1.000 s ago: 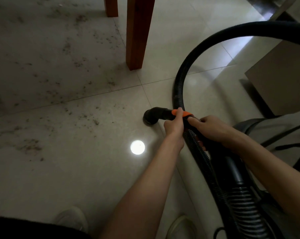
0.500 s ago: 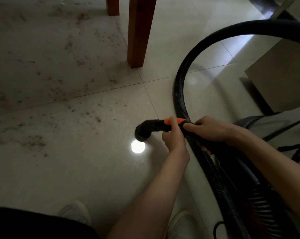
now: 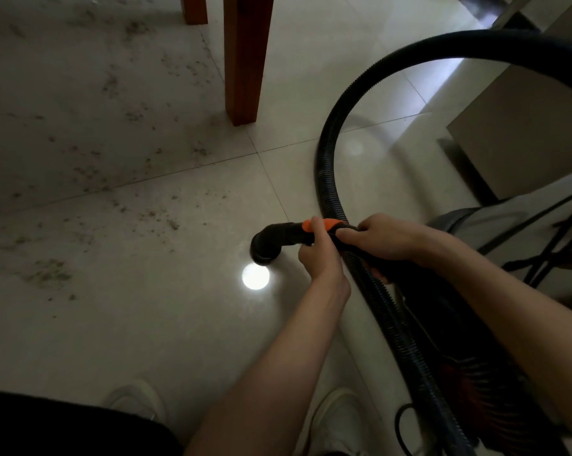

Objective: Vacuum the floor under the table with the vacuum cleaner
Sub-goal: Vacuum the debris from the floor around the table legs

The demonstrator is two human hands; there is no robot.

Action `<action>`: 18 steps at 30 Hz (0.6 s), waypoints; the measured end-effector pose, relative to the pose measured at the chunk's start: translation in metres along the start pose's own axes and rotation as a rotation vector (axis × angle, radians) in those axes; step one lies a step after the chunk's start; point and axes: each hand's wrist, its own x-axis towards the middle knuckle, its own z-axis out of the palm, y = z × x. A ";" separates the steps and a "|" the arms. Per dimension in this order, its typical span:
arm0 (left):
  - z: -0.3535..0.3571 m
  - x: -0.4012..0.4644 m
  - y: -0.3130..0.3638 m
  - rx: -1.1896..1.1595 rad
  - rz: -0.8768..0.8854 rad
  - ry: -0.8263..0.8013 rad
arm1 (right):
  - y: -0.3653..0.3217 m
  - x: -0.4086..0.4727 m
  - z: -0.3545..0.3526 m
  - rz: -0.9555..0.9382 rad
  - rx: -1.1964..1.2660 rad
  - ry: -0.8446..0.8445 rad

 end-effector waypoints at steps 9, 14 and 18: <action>-0.005 0.013 0.031 -0.036 -0.063 -0.090 | -0.013 0.009 0.009 -0.055 0.110 0.068; -0.010 0.020 0.049 0.001 -0.031 -0.044 | -0.029 0.020 0.012 -0.085 0.143 0.033; -0.016 0.029 0.065 0.052 0.024 0.030 | -0.044 0.031 0.017 -0.107 0.232 -0.029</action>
